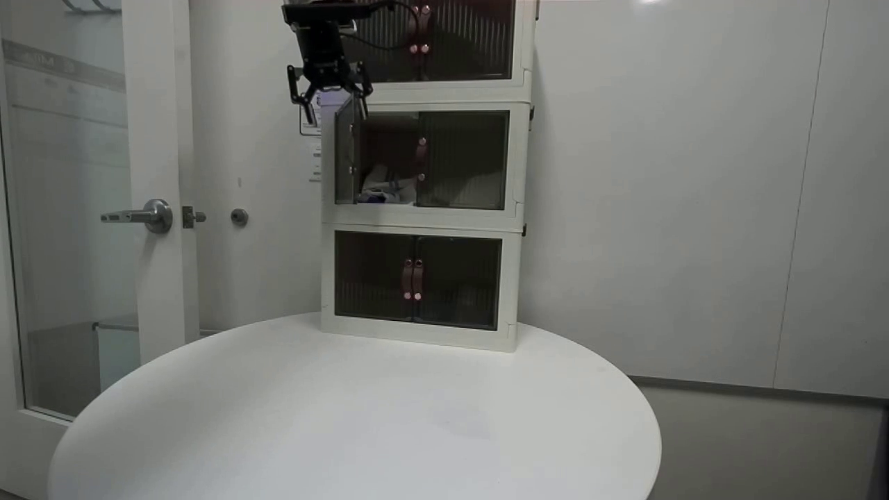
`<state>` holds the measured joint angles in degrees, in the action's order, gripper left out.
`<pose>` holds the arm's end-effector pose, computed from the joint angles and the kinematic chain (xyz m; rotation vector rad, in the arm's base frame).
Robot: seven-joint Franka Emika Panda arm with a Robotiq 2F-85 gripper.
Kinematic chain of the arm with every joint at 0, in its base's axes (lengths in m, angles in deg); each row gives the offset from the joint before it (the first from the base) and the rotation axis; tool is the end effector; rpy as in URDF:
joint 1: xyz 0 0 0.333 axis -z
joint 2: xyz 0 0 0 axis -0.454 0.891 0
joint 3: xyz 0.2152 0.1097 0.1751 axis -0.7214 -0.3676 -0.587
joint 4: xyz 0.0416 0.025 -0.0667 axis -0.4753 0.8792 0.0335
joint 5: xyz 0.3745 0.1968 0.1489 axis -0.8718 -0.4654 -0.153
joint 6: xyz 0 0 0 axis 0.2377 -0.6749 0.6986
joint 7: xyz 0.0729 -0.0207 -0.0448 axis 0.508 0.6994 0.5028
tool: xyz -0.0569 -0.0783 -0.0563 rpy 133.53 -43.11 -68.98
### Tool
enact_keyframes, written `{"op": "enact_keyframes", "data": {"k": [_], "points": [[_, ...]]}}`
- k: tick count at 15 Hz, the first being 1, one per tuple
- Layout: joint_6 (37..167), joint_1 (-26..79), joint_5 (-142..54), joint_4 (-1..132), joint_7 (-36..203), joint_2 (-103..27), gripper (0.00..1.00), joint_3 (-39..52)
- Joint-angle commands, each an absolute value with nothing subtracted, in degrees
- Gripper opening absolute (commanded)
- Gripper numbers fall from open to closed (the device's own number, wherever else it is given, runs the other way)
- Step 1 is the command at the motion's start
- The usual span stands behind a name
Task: Open the left door of the middle shelf
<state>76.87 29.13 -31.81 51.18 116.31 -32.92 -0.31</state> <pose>0.7391 -0.0180 0.4973 2.7538 0.7908 0.1544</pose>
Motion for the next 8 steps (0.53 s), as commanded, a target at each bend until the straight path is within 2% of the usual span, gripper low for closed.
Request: {"op": "enact_keyframes", "data": {"k": [1,8], "points": [[78.2,27.05,-31.73,56.64,112.67,-36.98,1.0,-0.31],[79.07,23.68,-31.8,60.59,105.18,-39.75,1.0,-0.91]]}}
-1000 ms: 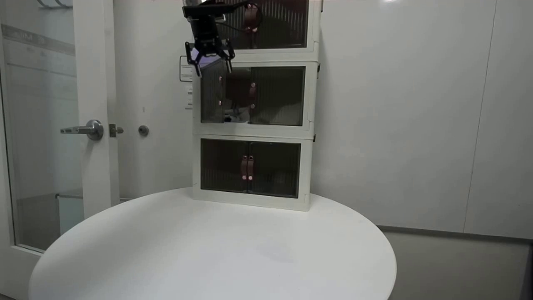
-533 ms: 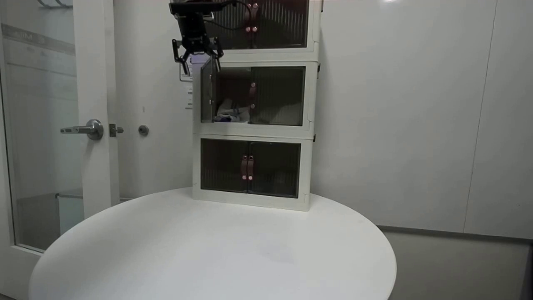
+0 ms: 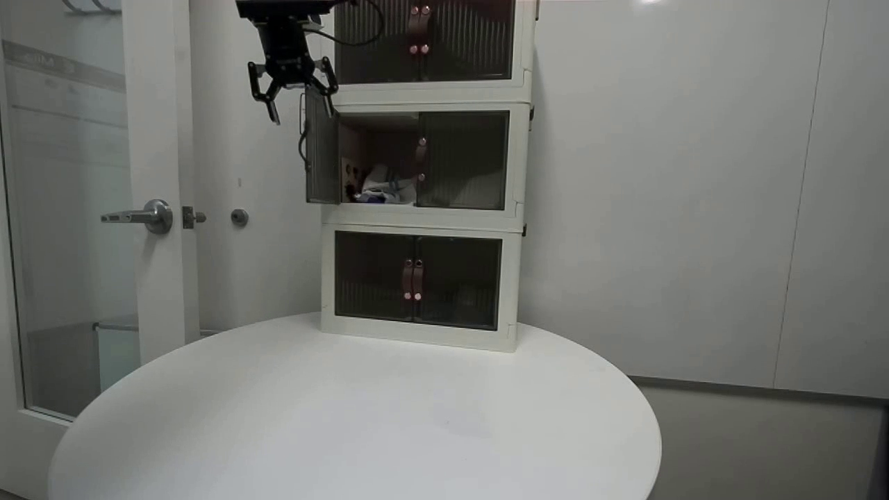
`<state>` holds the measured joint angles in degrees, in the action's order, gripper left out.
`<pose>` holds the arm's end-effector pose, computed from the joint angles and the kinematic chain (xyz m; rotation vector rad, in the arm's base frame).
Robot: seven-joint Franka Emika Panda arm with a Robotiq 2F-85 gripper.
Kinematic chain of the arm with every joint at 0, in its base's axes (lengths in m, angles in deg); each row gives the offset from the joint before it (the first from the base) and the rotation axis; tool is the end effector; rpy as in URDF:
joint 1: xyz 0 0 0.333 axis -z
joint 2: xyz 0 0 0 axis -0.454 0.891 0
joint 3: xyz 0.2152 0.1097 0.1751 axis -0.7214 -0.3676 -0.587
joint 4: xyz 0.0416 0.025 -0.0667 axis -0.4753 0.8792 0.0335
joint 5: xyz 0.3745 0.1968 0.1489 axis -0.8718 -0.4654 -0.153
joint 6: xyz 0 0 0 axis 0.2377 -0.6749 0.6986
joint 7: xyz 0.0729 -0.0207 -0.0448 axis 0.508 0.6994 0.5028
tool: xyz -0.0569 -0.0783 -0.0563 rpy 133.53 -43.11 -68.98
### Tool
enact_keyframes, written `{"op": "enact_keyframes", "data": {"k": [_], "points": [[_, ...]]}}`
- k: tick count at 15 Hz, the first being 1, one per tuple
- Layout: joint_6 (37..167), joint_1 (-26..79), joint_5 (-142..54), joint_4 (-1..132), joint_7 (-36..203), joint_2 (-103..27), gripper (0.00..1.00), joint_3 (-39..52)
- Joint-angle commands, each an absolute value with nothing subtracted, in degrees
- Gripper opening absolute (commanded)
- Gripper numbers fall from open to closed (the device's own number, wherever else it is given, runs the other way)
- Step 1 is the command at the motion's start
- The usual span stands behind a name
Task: Open the left door of the middle shelf
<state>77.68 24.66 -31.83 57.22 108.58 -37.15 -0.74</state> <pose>0.7175 0.0446 0.4942 2.7851 0.7359 0.1732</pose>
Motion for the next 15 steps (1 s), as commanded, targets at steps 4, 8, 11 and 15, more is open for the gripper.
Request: {"op": "enact_keyframes", "data": {"k": [4,8,11,15], "points": [[79.19,22.0,-31.83,61.61,99.85,-40.72,1.0,-1.48],[79.07,20.9,-32.11,61.55,95.06,-41.85,1.0,-1.74],[77.69,21.29,-33.08,60.56,92.42,-43.51,1.0,-1.36],[75.92,23.51,-33.88,59.98,90.88,-47.2,1.0,0.31]]}}
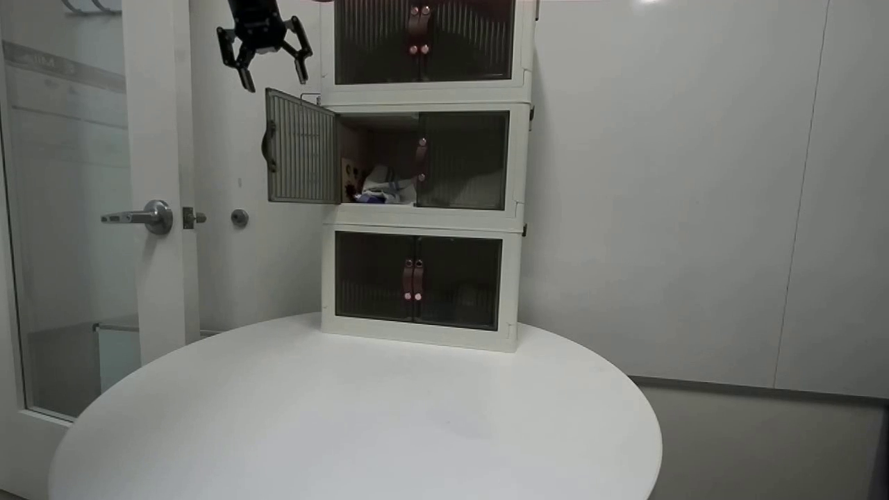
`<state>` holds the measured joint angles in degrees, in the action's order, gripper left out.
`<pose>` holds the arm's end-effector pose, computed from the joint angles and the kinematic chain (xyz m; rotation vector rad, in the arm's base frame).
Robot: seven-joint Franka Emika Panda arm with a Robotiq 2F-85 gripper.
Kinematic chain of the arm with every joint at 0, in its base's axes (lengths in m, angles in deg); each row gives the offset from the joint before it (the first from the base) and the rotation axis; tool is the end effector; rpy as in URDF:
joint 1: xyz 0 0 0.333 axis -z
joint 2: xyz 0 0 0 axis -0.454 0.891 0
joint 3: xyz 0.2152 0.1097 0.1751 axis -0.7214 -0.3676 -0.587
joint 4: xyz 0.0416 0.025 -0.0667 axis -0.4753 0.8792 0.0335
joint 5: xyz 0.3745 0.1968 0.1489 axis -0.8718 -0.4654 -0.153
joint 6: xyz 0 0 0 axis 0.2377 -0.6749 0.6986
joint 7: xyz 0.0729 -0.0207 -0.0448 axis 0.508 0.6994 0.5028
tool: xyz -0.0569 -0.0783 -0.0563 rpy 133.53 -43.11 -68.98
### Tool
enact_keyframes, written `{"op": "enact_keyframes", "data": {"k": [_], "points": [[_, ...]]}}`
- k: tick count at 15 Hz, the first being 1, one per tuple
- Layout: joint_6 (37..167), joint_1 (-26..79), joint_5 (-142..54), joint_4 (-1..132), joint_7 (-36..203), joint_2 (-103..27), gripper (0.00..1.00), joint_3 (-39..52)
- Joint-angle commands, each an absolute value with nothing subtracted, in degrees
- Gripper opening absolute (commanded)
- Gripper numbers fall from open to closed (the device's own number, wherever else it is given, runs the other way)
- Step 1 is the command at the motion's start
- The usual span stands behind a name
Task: Open the left door of the middle shelf
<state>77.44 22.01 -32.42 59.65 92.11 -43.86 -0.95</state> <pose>0.6883 0.0785 0.5527 2.8688 0.3872 0.3367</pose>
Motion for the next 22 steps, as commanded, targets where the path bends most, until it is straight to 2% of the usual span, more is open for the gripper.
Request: {"op": "enact_keyframes", "data": {"k": [1,7,15,22], "points": [[75.53,24.11,-33.93,59.7,90.9,-47.89,1.0,0.73],[73.89,27.79,-33.52,58.29,95.04,-51.22,1.0,3.15],[81.0,31.57,-41.65,60.41,108.43,-49.66,1.0,5.21],[80.32,32.67,-45.15,61.5,105.78,-47.42,1.0,5.71]]}}
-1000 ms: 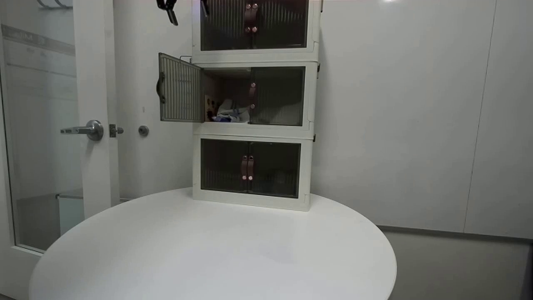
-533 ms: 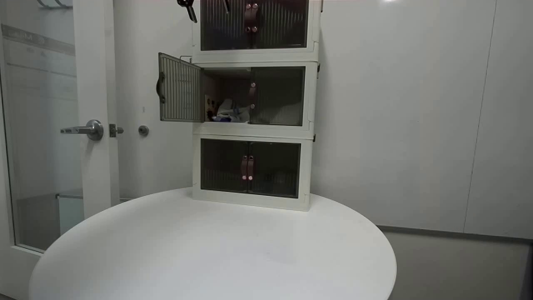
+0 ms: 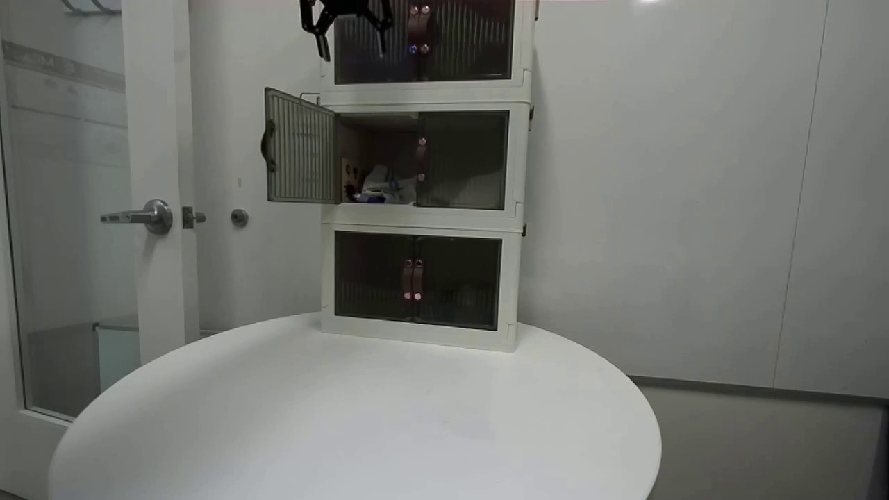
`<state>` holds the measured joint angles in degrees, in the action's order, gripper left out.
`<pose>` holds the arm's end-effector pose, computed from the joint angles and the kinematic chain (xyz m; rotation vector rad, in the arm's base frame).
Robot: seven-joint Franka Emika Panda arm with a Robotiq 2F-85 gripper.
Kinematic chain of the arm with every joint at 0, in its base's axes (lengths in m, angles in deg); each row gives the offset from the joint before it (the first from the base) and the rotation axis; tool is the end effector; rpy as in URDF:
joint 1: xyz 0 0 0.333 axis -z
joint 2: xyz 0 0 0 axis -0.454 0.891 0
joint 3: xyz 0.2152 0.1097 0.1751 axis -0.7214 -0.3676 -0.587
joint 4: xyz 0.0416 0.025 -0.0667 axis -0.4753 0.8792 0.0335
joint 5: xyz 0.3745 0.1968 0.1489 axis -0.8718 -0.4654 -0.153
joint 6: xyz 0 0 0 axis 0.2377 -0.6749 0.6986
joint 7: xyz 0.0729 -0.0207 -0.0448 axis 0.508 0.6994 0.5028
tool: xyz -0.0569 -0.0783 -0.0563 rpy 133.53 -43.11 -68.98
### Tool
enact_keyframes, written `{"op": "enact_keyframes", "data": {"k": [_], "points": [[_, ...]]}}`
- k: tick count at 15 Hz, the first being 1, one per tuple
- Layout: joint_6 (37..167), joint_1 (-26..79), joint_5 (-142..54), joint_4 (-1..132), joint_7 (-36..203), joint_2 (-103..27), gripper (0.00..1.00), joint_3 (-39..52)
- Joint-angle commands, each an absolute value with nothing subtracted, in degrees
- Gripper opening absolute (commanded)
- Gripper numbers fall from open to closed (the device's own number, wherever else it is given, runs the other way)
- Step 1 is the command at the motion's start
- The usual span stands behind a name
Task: Open the left door of the middle shelf
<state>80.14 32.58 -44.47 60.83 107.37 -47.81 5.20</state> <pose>0.6713 -0.1006 0.5916 2.9729 0.2936 0.4482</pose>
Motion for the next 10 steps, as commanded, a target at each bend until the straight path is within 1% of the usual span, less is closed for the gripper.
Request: {"op": "enact_keyframes", "data": {"k": [1,10], "points": [[80.18,32.81,-44.73,61.55,105.15,-47.12,1.0,5.87],[79.89,32.71,-44.48,61.04,105.77,-46.43,1.0,5.78]]}}
